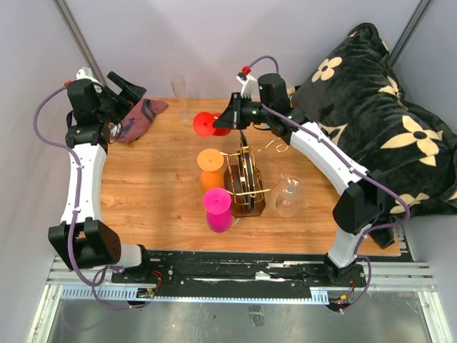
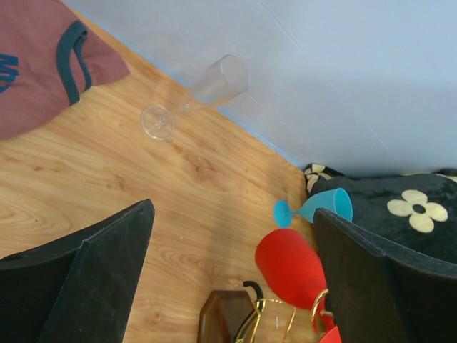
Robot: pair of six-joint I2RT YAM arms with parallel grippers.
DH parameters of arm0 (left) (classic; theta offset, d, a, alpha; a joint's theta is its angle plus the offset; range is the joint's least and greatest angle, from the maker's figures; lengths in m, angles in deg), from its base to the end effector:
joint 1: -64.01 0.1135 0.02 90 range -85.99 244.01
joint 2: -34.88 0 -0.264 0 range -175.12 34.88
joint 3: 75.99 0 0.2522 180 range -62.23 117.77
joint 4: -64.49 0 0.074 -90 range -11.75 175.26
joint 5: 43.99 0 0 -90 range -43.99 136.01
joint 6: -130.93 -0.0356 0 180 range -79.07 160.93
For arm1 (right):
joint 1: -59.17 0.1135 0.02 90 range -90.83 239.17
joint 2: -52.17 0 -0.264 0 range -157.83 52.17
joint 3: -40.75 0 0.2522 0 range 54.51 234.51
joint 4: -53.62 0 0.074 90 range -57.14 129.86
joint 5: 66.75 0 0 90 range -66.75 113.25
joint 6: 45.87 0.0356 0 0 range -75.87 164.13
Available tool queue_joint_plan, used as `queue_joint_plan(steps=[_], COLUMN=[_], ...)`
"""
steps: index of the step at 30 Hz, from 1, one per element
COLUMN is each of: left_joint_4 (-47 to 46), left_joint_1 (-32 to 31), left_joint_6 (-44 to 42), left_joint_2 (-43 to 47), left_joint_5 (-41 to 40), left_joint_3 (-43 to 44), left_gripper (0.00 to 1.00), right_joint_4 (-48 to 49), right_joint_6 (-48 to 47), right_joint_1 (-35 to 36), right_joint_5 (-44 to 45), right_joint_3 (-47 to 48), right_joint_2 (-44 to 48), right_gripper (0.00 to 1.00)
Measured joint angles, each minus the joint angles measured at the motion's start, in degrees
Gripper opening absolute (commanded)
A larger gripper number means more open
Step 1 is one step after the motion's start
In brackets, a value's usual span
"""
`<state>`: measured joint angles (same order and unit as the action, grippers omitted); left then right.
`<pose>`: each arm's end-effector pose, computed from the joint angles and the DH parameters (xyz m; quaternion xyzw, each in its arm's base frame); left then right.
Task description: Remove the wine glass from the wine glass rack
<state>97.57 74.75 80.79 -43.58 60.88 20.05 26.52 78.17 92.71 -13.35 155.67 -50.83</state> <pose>0.3083 0.0492 0.4194 -0.2665 0.7471 -0.2506 0.5550 0.3426 0.2526 0.3960 -0.1875 0.7550 0.5281 0.3407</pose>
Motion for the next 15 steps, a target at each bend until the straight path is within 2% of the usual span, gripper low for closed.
queue_joint_plan(steps=[9, 15], left_joint_4=[0.3, 0.5], left_joint_1=[0.0, 0.0], left_joint_6=[-1.1, -1.1], left_joint_2=[0.2, 0.3], left_joint_5=[0.0, 0.3], left_joint_3=[-2.3, -2.7], left_gripper=[1.0, 1.0], right_joint_4=[4.1, 4.2], right_joint_6=[2.3, 3.1], right_joint_1=[-3.5, -4.0], right_joint_5=[0.9, 0.1], right_joint_3=[-3.3, -0.1], right_joint_2=[3.7, 1.2], right_gripper=[0.01, 0.01])
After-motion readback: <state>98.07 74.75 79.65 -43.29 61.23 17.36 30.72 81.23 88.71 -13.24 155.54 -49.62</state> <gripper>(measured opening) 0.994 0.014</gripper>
